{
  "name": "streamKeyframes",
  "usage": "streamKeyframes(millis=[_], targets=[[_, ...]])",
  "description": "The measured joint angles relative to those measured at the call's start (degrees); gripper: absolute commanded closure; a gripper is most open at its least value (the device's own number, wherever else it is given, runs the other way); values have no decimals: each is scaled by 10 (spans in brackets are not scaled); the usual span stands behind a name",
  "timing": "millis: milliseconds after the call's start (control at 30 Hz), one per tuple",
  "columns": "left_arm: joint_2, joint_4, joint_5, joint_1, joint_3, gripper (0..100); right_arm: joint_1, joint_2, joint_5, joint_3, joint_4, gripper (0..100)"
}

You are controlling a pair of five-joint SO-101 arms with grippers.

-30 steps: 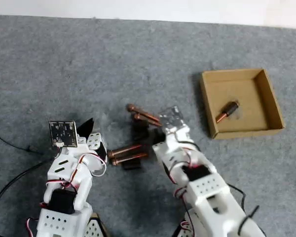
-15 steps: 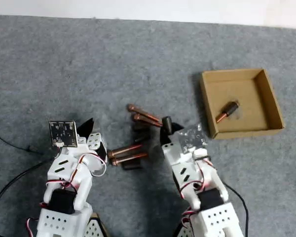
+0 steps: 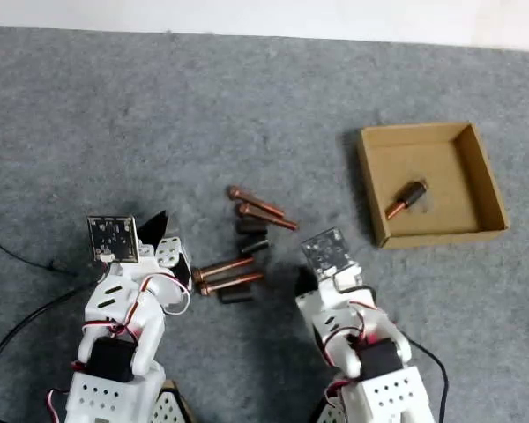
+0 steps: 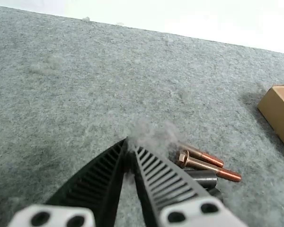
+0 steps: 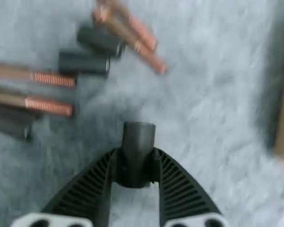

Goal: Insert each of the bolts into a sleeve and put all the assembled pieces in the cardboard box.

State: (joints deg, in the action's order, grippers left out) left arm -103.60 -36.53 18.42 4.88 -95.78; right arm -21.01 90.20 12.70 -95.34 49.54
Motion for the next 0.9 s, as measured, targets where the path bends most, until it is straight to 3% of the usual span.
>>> streamKeyframes(millis=[533, 900], targets=[[0, 0, 0, 0, 0, 992, 0, -375, 0, 126, -56, 994], [0, 0, 0, 0, 0, 992, 2, -524, 0, 200, -59, 994]])
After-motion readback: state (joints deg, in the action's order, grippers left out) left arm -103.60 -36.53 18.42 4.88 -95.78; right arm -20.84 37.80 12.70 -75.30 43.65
